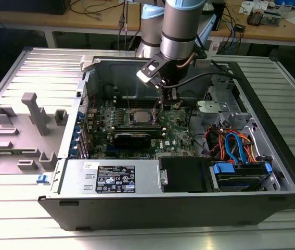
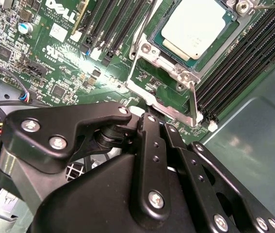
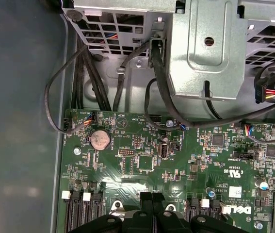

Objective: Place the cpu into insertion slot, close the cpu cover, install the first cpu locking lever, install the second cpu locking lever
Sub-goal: 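Close the cpu cover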

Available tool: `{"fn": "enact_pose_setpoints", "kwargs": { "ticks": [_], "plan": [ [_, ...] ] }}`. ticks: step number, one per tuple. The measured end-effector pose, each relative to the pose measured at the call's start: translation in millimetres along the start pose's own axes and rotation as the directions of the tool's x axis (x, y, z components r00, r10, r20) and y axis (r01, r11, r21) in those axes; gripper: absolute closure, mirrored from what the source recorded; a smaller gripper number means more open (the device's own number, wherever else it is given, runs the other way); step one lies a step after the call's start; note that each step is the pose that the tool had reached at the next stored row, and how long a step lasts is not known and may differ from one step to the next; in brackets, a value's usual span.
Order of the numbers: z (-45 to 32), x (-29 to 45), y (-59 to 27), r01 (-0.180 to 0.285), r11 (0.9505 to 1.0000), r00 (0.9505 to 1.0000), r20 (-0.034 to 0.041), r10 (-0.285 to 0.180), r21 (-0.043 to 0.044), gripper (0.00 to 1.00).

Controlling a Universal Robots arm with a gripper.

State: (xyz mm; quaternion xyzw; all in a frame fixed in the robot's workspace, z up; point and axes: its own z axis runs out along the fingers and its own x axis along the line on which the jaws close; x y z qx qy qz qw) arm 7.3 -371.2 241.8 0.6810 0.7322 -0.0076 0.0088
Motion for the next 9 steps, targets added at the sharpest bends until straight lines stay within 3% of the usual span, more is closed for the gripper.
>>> {"fn": "enact_pose_setpoints", "kwargs": {
  "ticks": [9],
  "plan": [
    [0.1,0.1,-1.6,0.000,1.0000,1.0000,0.0000,0.000,0.0000,0.89]
  ]
}}
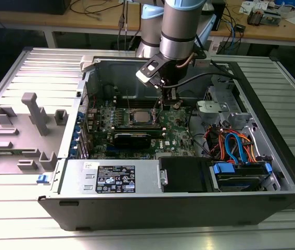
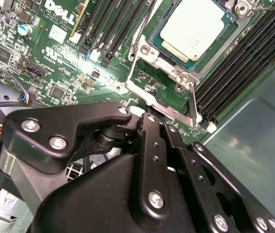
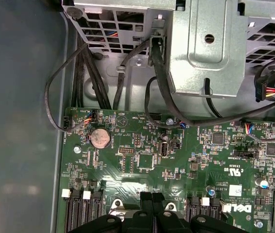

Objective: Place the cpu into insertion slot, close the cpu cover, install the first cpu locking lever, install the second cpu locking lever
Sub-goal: 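Close the cpu cover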

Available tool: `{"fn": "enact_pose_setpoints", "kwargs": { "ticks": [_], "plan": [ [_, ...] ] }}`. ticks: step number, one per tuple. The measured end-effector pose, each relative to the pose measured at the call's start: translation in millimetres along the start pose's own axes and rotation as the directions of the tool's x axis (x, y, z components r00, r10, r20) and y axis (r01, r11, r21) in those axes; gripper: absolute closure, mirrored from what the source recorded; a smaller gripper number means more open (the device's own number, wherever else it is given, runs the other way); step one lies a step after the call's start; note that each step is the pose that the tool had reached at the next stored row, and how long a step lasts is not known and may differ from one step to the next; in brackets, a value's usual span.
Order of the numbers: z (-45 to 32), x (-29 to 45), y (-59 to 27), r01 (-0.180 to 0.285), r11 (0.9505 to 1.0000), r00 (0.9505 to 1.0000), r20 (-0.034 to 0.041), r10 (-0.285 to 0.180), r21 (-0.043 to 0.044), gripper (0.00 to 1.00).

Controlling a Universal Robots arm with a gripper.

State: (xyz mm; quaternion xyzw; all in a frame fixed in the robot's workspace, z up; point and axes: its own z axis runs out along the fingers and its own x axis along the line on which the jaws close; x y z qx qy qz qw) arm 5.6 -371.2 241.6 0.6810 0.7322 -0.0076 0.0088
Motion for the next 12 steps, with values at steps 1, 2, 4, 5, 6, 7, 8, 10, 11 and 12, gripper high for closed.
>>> {"fn": "enact_pose_setpoints", "kwargs": {
  "ticks": [1,2,4,5,6,7,8,10,11,12],
  "plan": [
    [0.0,0.0,-0.3,0.000,1.0000,1.0000,0.0000,0.000,0.0000,0.89],
    [0.0,0.1,-0.9,0.000,1.0000,1.0000,0.0001,0.000,0.0000,0.89],
    [0.1,0.2,-2.1,0.000,1.0000,1.0000,0.0001,0.000,0.0000,0.89],
    [0.1,0.2,-2.6,0.000,1.0000,1.0000,0.0001,0.000,0.0000,0.89],
    [0.1,0.2,-2.8,0.000,1.0000,1.0000,0.0001,0.000,0.0001,0.89],
    [0.2,0.2,-3.1,0.000,1.0000,1.0000,0.0000,0.000,0.0002,0.89],
    [0.2,0.3,-3.5,0.000,1.0000,1.0000,0.0001,0.000,0.0002,0.89],
    [0.3,0.3,-4.0,0.000,1.0000,1.0000,0.0000,0.000,0.0003,0.89],
    [0.3,0.3,-4.2,0.000,1.0000,1.0000,0.0000,0.000,0.0003,0.89],
    [0.3,0.3,-4.5,0.000,1.0000,1.0000,0.0000,0.000,0.0004,0.89]
  ]
}}
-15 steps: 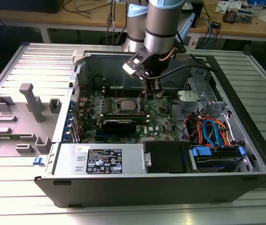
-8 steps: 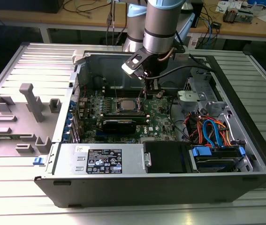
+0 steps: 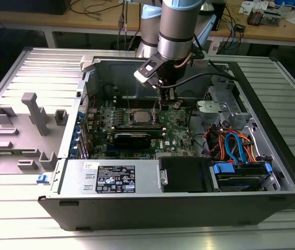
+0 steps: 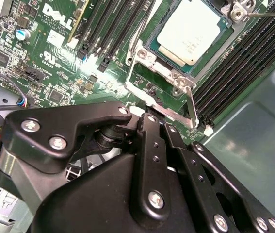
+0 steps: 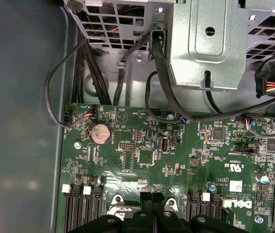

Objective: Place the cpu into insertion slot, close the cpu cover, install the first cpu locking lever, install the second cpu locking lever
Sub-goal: 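Close the cpu cover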

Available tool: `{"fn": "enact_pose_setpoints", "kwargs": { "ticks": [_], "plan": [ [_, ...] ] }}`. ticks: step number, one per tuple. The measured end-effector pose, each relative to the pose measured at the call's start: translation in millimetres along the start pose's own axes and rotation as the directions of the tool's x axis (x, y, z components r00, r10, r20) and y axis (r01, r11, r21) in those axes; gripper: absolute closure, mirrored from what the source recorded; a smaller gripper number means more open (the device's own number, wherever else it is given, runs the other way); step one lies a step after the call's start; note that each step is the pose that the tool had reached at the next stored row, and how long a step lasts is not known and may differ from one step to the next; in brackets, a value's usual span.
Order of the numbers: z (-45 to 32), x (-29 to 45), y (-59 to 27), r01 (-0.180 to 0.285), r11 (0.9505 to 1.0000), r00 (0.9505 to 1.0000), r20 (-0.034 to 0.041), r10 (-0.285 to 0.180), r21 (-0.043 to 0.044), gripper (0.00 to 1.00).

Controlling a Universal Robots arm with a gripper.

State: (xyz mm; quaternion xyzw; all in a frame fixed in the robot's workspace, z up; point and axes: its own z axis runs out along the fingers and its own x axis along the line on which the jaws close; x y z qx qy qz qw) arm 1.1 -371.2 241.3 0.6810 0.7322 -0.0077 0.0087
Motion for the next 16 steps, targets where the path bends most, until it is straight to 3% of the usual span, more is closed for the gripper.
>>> {"fn": "enact_pose_setpoints", "kwargs": {
  "ticks": [16],
  "plan": [
    [1.2,0.3,-3.4,0.000,1.0000,1.0000,-0.0001,0.000,0.0016,0.89]
  ]
}}
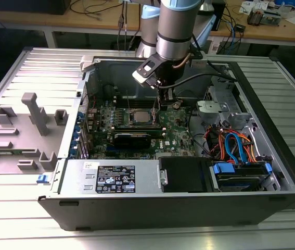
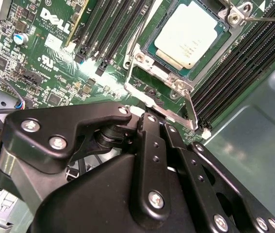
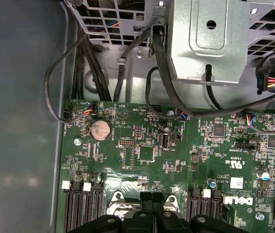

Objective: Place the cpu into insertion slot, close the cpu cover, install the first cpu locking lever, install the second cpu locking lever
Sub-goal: 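Close the cpu cover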

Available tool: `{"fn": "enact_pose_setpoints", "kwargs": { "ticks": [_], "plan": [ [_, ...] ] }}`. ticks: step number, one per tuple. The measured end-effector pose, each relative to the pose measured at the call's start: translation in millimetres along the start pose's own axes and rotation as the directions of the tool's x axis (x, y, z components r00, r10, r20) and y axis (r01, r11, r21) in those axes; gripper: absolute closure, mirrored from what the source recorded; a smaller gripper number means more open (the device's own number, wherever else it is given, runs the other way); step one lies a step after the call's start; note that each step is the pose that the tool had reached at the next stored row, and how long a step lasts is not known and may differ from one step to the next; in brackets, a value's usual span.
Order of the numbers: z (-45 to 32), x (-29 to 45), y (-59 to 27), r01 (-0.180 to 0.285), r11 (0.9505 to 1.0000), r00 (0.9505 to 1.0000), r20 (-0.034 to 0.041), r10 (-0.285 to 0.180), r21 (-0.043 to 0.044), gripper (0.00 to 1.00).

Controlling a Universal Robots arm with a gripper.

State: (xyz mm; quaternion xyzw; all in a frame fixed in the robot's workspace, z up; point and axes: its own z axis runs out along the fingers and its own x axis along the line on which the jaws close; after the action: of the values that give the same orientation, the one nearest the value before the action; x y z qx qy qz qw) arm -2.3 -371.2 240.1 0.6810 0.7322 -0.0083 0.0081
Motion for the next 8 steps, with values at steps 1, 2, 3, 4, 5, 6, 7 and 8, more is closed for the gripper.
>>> {"fn": "enact_pose_setpoints", "kwargs": {
  "ticks": [1,2,3,4,5,6,7,8],
  "plan": [
    [0.1,0.0,0.0,0.000,1.0000,1.0000,0.0000,0.000,0.0001,0.89],
    [0.2,0.0,-0.1,0.000,1.0000,1.0000,0.0000,0.000,0.0004,0.89],
    [0.2,0.0,-0.3,0.000,1.0000,1.0000,0.0000,0.000,0.0006,0.89],
    [0.3,0.1,-0.5,0.000,1.0000,1.0000,-0.0001,0.000,0.0007,0.89],
    [0.4,0.1,-0.7,0.000,1.0000,1.0000,-0.0001,0.000,0.0009,0.89],
    [0.5,0.1,-0.9,0.000,1.0000,1.0000,-0.0001,0.000,0.0011,0.89],
    [0.6,0.1,-1.0,0.000,1.0000,1.0000,-0.0001,0.000,0.0014,0.89],
    [0.6,0.1,-1.2,0.000,1.0000,1.0000,-0.0001,0.000,0.0016,0.89]
  ]
}}
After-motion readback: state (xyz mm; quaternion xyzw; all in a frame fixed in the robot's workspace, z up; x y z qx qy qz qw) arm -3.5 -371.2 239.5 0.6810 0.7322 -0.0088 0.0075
